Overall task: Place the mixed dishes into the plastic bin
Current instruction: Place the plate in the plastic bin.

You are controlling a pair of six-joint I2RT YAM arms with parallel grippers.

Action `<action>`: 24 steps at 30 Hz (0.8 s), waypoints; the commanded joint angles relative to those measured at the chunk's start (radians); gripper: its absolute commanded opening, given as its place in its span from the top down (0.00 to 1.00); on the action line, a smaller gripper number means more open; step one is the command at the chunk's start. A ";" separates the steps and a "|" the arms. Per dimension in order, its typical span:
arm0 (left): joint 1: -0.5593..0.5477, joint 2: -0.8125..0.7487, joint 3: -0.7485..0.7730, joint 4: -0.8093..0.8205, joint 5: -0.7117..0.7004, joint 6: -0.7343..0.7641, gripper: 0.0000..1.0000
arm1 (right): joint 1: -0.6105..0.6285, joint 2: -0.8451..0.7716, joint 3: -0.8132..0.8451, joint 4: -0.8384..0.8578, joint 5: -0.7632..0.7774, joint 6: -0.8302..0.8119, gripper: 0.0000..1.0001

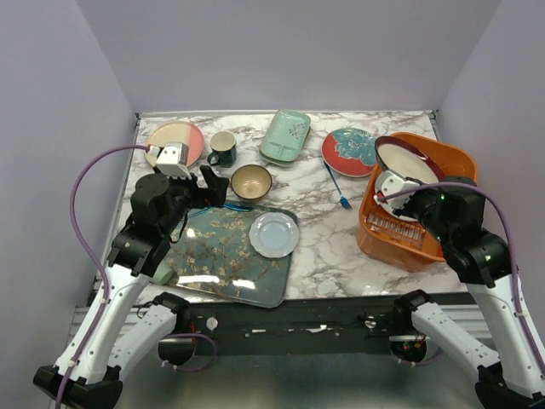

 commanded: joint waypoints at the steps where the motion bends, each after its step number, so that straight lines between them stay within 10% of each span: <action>1: 0.003 -0.064 -0.107 -0.003 -0.074 0.108 0.01 | -0.085 -0.007 -0.033 0.146 0.048 -0.032 0.99; 24: 0.006 -0.064 -0.198 0.040 -0.070 0.111 0.01 | -0.463 0.186 -0.299 0.386 -0.211 -0.114 0.99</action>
